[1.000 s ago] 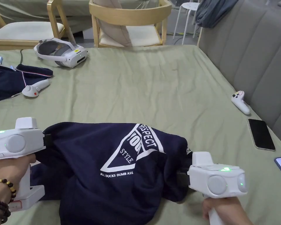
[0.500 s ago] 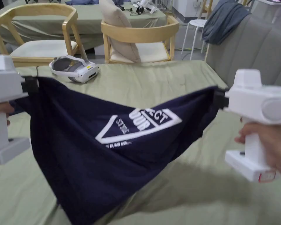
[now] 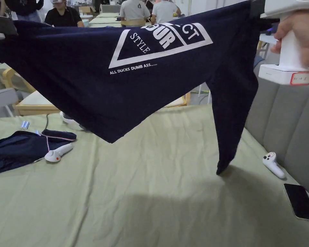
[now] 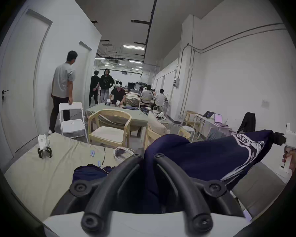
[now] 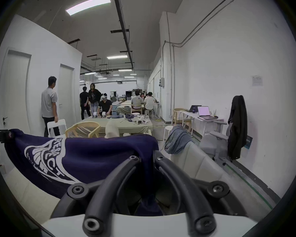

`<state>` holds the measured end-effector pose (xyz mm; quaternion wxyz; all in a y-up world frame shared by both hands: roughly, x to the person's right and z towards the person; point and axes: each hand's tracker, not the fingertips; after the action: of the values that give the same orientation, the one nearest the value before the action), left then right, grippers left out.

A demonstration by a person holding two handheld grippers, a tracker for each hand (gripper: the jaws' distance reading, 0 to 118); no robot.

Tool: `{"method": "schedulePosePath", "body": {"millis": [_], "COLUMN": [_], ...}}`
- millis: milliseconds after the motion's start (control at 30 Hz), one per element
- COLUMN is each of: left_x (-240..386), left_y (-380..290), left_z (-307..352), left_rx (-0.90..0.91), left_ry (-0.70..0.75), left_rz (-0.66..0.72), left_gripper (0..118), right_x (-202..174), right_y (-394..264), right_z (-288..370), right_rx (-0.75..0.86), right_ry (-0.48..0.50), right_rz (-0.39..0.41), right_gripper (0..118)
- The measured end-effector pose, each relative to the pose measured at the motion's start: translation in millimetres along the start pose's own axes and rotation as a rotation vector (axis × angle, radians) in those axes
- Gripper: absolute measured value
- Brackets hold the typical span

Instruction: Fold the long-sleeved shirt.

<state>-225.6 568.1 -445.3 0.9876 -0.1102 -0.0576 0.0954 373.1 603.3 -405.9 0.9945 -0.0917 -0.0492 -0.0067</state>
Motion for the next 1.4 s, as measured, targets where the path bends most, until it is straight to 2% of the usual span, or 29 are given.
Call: {"method": "schedulePosePath", "body": {"millis": [100, 167, 267, 400, 533, 567, 700, 800, 867, 933, 1067, 1167, 1233, 1267, 1300, 1333, 1367, 1400], "left_x": [1.8, 2.3, 7.5, 2.9, -10.2, -11.0, -22.9, -21.8, -18.8, -23.6, -44.1, -58.6, -61.8, -61.4, -61.6, -61.7, -62.9, -64.6], "left_y": [-22.2, -46.0, -102.3, -185.3, -241.9, -249.6, -256.4, -268.5, -296.1, -328.6, -413.3, -468.2, -485.9, -488.4, -488.6, -483.9, -478.4, -471.8], "left_z": [-9.7, -20.4, -30.3, -43.3, -49.0, -47.5, -29.0, 18.3, 55.3, 88.1, 138.3, 142.3, 143.3, 142.0, 143.5, 145.3, 146.1, 147.1], "left_rx": [-0.032, -0.089, -0.159, -0.349, -0.417, -0.433, -0.407, -0.389, -0.425, -0.447, -0.590, -0.730, -0.743, -0.731, -0.714, -0.698, -0.691, -0.681], "left_ry": [-0.010, 0.003, 0.017, 0.020, 0.025, 0.028, 0.024, 0.026, 0.029, 0.056, 0.061, 0.040, 0.066, 0.063, 0.063, 0.063, 0.057, 0.060], "left_rz": [0.010, -0.010, -0.013, 0.022, 0.010, 0.008, -0.022, -0.032, -0.134, -0.161, -0.073, -0.035, -0.042, -0.040, -0.023, -0.007, 0.012, 0.025], "left_gripper": [11, 11, 11, 11, 11, 11, 11, 11, 11, 11, 11, 11, 12, 22, 40, 82, 108, 108], "right_x": [4.7, 5.0, 3.9, 2.7, 6.4, 0.1, 4.0, 6.5, 6.4, 9.6, 20.6, 22.6, 22.1, 21.5, 21.0, 20.5, 17.6, 18.5], "right_y": [-27.8, -56.9, -120.8, -219.3, -298.5, -304.9, -321.0, -330.8, -344.0, -366.9, -439.9, -488.4, -503.8, -502.9, -500.5, -494.1, -483.3, -475.2], "right_z": [-9.4, -22.0, -39.8, -57.9, -67.2, -45.4, -28.2, 13.6, 63.1, 98.4, 131.4, 138.8, 136.4, 134.1, 132.5, 131.5, 135.8, 137.8], "right_rx": [-0.048, -0.091, -0.195, -0.385, -0.496, -0.501, -0.478, -0.462, -0.472, -0.490, -0.647, -0.799, -0.829, -0.818, -0.819, -0.829, -0.823, -0.797], "right_ry": [-0.004, -0.015, -0.034, -0.035, -0.063, -0.078, -0.035, -0.001, 0.010, 0.013, -0.008, -0.031, -0.023, -0.018, -0.022, -0.027, -0.038, -0.046], "right_rz": [-0.031, -0.018, -0.010, -0.051, -0.092, -0.107, -0.112, -0.036, -0.032, -0.038, -0.033, -0.008, 0.008, 0.008, 0.018, 0.035, 0.064, 0.078], "right_gripper": [9, 9, 9, 9, 9, 9, 9, 9, 9, 9, 9, 9, 11, 20, 39, 77, 105, 118]}}
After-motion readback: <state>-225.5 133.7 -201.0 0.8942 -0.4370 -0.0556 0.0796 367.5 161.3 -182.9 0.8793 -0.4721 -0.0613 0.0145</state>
